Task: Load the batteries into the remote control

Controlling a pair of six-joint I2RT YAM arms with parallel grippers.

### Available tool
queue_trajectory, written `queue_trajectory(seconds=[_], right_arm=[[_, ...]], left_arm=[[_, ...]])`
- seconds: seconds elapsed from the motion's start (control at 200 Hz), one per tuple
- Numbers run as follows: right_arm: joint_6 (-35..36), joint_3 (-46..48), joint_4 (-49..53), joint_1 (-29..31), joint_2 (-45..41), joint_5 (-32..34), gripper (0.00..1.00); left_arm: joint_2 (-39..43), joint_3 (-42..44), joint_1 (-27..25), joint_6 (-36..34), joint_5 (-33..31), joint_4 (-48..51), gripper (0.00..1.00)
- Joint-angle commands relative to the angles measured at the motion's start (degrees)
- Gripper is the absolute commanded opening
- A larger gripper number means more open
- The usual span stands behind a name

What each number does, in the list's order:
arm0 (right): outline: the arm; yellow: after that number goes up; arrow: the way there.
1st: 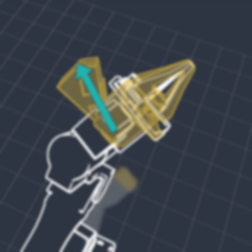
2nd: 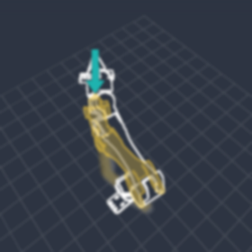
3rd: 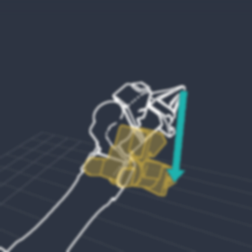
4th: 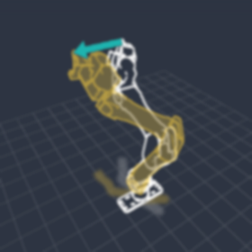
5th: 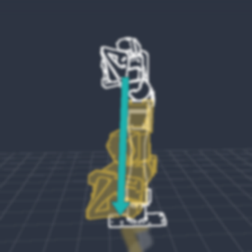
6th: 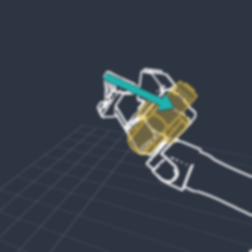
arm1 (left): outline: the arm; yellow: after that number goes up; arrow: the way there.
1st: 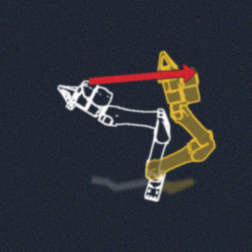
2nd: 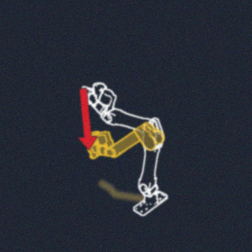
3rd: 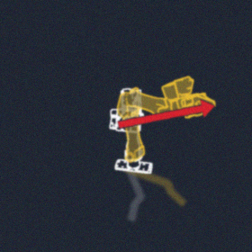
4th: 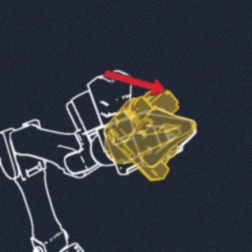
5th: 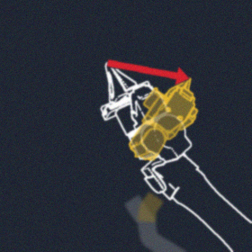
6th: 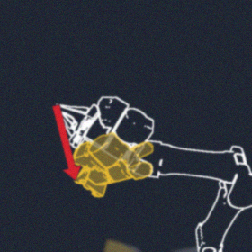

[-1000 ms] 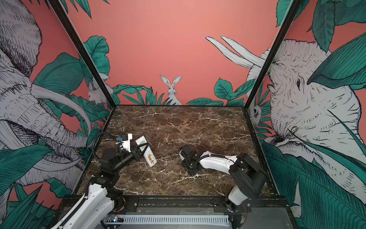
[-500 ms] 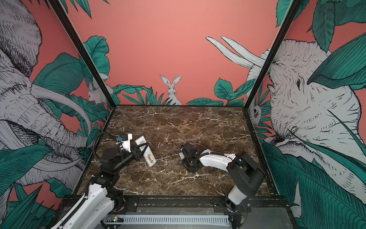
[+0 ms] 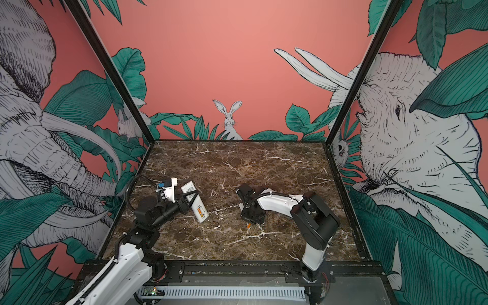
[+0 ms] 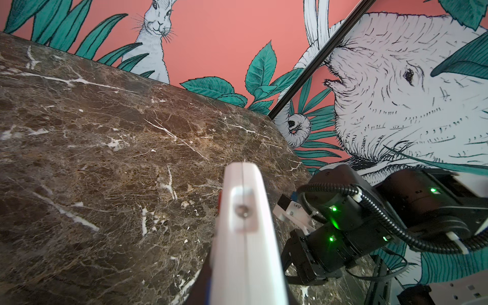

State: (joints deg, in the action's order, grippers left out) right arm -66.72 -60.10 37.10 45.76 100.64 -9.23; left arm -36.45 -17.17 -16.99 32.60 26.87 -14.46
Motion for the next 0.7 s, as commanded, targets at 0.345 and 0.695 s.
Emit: queue_trajectory(seconds=[0.345, 0.695], right_arm=[[30.35, -5.22, 7.90, 5.69, 7.77, 7.46, 0.08], [30.47, -0.30, 3.51, 9.53, 4.77, 11.20, 0.18]], left_arm=[[-2.07, -2.39, -0.23, 2.24, 7.15, 1.59, 0.00], [2.81, 0.94, -0.30, 4.75, 5.85, 3.98, 0.00]])
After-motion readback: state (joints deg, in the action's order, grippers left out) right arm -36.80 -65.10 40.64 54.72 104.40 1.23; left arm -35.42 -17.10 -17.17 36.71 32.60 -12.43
